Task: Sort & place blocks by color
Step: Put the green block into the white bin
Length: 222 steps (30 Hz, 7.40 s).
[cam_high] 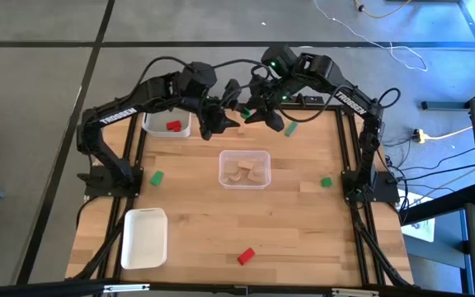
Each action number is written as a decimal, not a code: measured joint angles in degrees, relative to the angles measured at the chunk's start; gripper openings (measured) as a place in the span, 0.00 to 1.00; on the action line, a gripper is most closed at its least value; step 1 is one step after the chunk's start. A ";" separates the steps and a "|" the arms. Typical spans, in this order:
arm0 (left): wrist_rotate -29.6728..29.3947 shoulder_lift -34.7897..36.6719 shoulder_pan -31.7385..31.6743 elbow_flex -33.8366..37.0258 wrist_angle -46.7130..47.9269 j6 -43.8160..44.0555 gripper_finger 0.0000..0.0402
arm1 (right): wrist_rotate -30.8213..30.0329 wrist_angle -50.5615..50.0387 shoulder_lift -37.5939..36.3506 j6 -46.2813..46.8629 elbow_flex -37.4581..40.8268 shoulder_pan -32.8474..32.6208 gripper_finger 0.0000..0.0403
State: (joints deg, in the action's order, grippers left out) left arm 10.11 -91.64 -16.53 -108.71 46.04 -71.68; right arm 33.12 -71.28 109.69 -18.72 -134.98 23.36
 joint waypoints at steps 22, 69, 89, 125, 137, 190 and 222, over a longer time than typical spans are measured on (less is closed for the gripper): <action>-4.48 -2.18 0.11 0.02 -3.21 0.69 0.50 | -0.51 0.26 0.07 -0.02 0.04 -1.04 0.43; -9.86 -2.22 1.40 0.13 1.92 2.95 0.21 | -7.34 1.04 0.24 -0.50 2.09 -0.93 0.55; -18.13 -1.65 0.71 0.04 18.27 21.19 0.21 | -14.62 -5.95 -0.74 -4.11 -0.04 -0.64 0.59; -13.81 16.70 12.60 14.77 43.98 75.50 0.21 | -36.11 -9.25 -0.83 -7.30 -0.04 -0.49 0.59; -2.86 29.50 23.92 42.54 33.36 100.10 0.21 | -36.06 -8.27 -0.83 -7.28 -0.02 -0.40 0.59; -11.32 35.64 56.74 67.45 0.24 149.60 0.36 | -35.89 -3.50 -0.83 -6.91 -0.02 -0.40 0.59; -21.63 42.28 25.99 60.81 31.54 155.29 0.36 | -6.53 -7.28 -0.83 -13.31 0.00 0.63 0.59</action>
State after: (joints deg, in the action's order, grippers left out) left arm -11.53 -49.36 9.46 -47.90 77.57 83.61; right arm 26.60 -78.56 108.86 -32.03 -134.98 23.99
